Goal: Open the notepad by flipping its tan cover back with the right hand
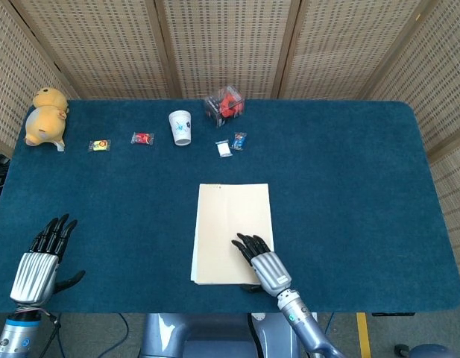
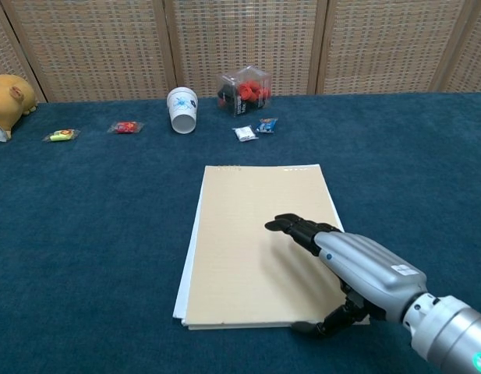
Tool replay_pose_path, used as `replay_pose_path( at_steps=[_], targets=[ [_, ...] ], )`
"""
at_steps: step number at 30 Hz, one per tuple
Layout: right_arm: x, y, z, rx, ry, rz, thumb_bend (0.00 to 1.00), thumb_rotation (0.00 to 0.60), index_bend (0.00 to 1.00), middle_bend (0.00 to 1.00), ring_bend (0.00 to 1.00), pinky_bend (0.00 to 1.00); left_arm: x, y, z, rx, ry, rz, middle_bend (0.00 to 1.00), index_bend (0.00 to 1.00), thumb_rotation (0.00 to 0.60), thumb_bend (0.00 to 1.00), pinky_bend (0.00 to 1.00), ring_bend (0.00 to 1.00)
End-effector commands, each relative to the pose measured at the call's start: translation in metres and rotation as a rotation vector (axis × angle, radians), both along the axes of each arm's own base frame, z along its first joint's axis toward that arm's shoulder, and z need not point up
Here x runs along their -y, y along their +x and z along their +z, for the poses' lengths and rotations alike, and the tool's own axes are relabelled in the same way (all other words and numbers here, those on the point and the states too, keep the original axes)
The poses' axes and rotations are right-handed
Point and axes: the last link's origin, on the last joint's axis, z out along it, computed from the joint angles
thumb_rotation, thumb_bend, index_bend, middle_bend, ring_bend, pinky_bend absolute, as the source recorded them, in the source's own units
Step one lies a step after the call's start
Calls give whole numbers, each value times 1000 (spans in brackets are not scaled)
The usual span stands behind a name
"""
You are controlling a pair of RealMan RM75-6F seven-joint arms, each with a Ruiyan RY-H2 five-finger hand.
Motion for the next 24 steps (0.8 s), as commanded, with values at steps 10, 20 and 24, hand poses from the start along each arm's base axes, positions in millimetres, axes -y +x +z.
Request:
replay_pose_path(
  at_steps=[10,20,24],
  targets=[
    [12,2,6,66,-88,6,586,600,113,0,0,0,0,1,-1,-1,-1,-4,0,0,600,73,169,0],
    [32,5,10,66,-105,-12,576,600,113,0,0,0,0,1,-1,2,2,-4,0,0,600,74,169,0],
    [47,9,17,61,-117,-17,555,600,117,0,0,0,0,0,-1,2,2,-2,0,0,600,74,169,0]
  ],
)
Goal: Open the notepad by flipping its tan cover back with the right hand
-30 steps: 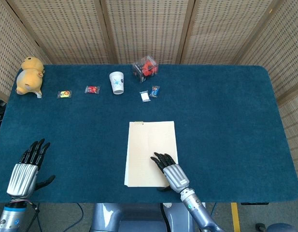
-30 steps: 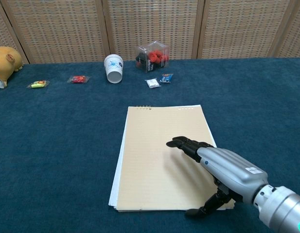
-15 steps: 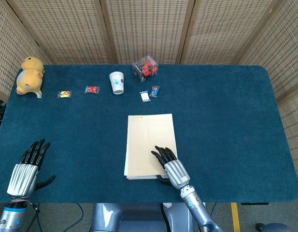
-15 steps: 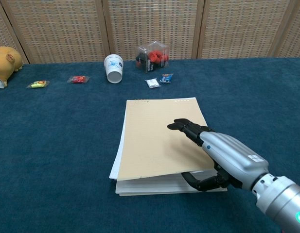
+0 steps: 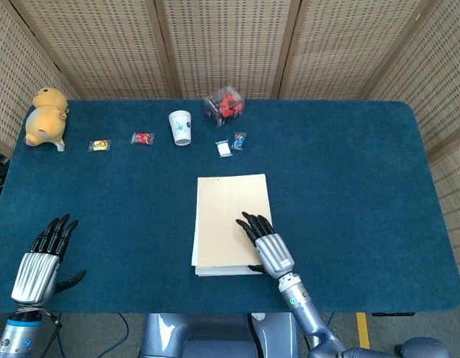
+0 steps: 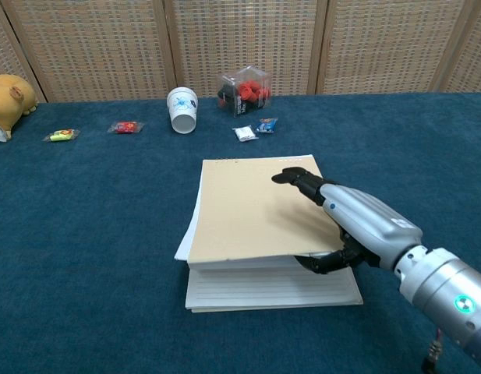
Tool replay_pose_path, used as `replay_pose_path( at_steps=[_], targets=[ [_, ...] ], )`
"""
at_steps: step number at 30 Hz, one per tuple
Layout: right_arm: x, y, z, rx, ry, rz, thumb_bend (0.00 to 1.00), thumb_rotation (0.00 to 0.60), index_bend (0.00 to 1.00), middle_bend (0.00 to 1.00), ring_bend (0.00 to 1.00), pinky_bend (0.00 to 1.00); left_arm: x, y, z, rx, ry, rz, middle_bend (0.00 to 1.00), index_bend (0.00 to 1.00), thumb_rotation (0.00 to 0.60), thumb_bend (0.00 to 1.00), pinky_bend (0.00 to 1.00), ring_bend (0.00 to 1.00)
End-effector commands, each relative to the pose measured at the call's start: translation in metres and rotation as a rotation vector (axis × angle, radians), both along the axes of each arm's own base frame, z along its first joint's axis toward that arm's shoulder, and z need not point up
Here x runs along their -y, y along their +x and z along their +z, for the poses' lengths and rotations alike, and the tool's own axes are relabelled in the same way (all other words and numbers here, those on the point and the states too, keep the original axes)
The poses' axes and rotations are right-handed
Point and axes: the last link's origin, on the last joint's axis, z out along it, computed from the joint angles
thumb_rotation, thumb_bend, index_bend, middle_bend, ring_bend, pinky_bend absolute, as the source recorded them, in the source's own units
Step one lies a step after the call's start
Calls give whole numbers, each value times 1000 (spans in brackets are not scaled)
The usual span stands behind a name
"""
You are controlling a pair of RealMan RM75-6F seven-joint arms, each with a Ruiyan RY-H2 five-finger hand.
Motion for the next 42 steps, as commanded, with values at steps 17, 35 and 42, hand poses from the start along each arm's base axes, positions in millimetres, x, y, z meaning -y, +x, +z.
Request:
replay_pose_path(
  at_steps=[17,35,42],
  targets=[
    [32,22,26,0,-81,26,580,600,620,514,427,504,-1,-1,0,-1,-1,4,0,0,600,74,169,0],
    [49,27,44,16,-161,32,632,600,730,646,574,663,-1,-1,0,0,-1,3,0,0,600,74,169,0],
    [56,26,54,14,-186,31,632,600,746,689,617,704,-1,-1,1,2,1,5,0,0,600,74,169,0]
  ],
)
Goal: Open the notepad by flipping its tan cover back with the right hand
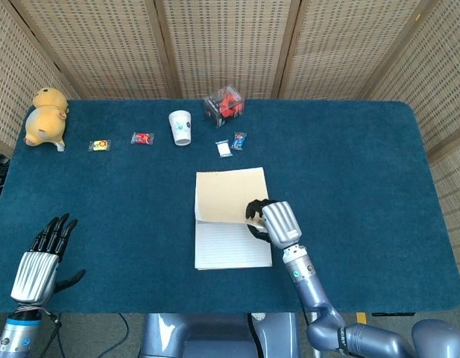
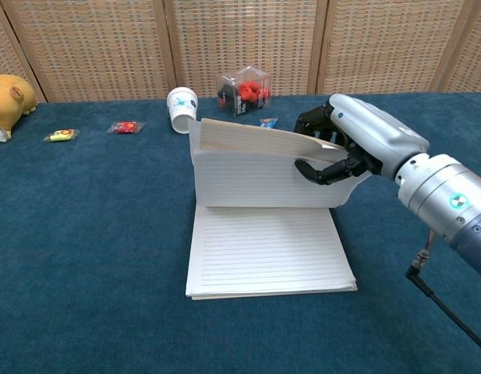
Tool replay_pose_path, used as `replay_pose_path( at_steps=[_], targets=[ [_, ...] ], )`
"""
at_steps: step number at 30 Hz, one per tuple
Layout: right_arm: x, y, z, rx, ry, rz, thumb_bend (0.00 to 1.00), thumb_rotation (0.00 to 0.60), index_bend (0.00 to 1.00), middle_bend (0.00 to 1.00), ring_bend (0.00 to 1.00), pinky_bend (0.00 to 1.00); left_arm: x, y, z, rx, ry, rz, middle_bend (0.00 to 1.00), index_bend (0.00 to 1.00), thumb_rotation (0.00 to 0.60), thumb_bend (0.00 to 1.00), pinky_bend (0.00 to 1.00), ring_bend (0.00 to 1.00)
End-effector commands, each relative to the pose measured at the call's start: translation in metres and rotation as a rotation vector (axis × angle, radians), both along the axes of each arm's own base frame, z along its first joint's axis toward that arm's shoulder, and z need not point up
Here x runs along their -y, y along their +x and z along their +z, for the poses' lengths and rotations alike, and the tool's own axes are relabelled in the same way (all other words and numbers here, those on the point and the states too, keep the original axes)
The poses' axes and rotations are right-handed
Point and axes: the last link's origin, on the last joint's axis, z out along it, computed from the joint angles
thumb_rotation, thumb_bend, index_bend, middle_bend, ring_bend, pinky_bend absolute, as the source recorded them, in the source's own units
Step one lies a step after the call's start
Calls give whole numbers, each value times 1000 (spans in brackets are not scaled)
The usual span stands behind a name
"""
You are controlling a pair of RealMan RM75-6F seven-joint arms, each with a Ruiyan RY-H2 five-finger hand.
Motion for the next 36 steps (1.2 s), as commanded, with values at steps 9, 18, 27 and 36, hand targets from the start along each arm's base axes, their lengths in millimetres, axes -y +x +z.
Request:
replay_pose_path(
  at_steps=[9,18,27,36],
  targets=[
    [-4,-15,22,20,-23,5,632,600,756,704,633,717,-1,0,-1,-3,-5,1,0,0,600,73,169,0],
    [-40,-36,32,30,14,70,631,600,758,708,637,720,1,1,-3,-11,-6,-5,0,0,600,74,169,0],
    [-75,-51,34,13,60,116,631,600,759,709,638,723,3,3,-4,-15,-6,-14,0,0,600,74,169,0],
    [-100,-62,34,0,80,107,631,600,760,712,642,727,3,4,-4,-16,-5,-17,0,0,600,74,169,0]
  ],
)
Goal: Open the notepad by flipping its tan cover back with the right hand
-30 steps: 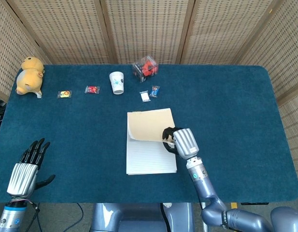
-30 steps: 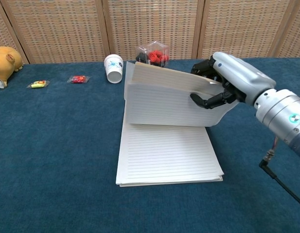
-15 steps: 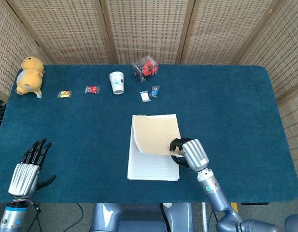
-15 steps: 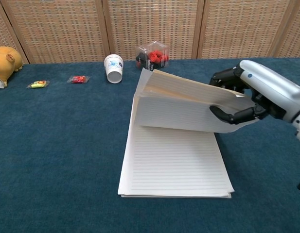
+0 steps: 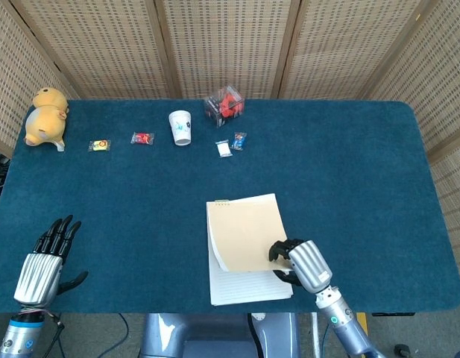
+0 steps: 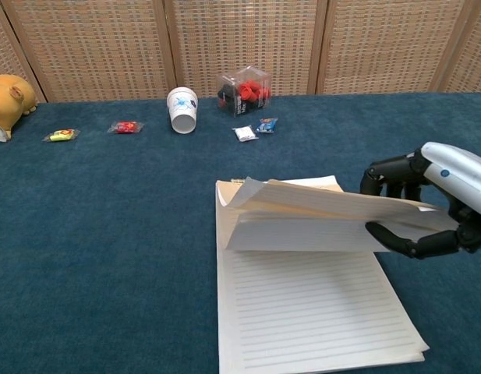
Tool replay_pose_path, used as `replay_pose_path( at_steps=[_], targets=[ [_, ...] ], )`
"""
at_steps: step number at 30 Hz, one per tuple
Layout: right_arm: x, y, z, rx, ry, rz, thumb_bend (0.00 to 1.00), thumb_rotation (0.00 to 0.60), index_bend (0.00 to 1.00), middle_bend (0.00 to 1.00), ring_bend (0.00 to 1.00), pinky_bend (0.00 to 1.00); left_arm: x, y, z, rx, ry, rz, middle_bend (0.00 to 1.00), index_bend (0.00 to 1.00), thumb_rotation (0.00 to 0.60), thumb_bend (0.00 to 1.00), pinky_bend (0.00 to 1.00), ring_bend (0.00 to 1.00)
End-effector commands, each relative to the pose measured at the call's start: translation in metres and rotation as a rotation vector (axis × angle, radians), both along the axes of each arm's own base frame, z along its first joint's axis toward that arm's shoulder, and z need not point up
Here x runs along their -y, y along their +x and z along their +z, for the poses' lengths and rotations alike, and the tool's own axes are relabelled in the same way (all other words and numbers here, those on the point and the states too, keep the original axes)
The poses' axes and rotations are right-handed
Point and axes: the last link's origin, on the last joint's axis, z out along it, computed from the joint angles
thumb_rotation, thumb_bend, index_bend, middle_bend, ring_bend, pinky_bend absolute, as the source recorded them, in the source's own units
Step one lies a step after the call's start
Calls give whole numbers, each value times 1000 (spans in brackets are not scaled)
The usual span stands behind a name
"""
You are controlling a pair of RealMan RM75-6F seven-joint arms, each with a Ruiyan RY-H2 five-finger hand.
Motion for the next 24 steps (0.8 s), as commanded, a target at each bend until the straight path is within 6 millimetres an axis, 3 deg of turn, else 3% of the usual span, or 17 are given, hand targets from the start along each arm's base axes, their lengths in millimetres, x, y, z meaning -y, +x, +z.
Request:
replay_pose_path(
  at_steps=[1,24],
  targets=[
    [-8,-4,0,-1,5,-7,631,600,760,712,641,727,0,0,0,-1,-2,-2,0,0,600,74,169,0],
    [-50,-25,14,-3,-1,-33,633,600,762,712,648,736,2,2,0,-1,2,-15,0,0,600,74,169,0]
  ],
)
